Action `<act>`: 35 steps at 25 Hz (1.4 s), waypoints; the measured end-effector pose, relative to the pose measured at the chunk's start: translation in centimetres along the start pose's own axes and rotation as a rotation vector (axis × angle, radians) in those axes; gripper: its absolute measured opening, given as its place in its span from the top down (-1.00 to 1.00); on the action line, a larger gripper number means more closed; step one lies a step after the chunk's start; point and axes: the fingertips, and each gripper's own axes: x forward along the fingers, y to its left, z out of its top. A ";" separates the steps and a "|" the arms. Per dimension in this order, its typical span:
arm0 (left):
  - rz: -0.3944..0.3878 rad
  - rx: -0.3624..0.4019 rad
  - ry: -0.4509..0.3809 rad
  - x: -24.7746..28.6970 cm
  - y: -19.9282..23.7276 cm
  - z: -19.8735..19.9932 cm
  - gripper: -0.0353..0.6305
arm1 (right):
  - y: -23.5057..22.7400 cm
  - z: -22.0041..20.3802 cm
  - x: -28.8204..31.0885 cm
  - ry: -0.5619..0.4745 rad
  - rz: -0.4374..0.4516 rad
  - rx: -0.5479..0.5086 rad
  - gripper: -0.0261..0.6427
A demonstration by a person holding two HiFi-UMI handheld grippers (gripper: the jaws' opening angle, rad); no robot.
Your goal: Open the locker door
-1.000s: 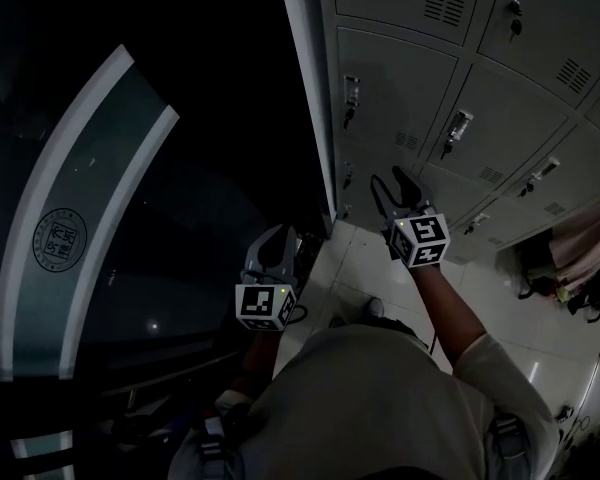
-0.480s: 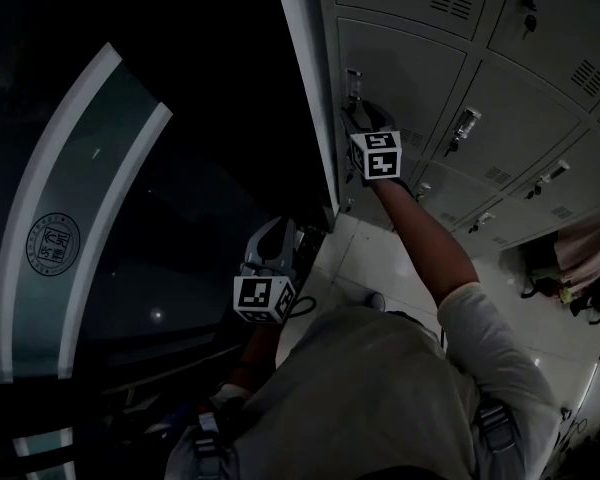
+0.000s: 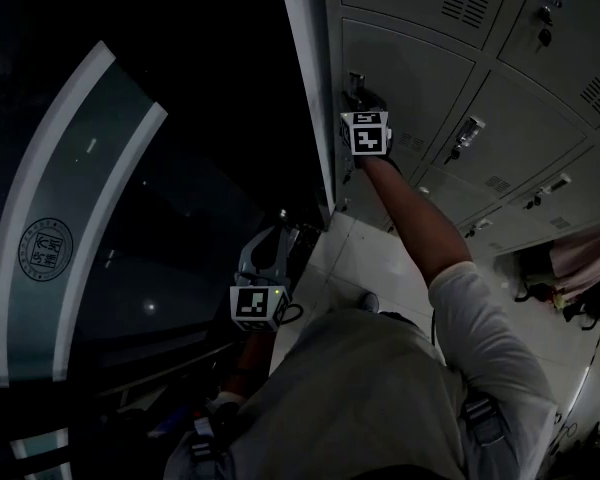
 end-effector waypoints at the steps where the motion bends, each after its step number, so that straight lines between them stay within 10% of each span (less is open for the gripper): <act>1: -0.003 -0.004 0.020 0.0 -0.1 -0.5 0.75 | 0.0 -0.1 0.3 0.002 0.000 -0.003 0.53; 7: -0.015 -0.002 0.158 -0.3 -0.6 -1.0 0.75 | 0.4 -0.3 1.4 -0.002 -0.004 -0.010 0.61; 17: -0.006 0.013 0.087 0.1 0.1 -1.4 0.75 | 0.1 -0.5 0.8 -0.004 -0.053 -0.031 0.86; 35: -0.094 0.001 0.017 1.9 -3.1 -0.3 0.75 | 6.2 -2.4 -15.6 -0.180 0.259 -0.143 0.80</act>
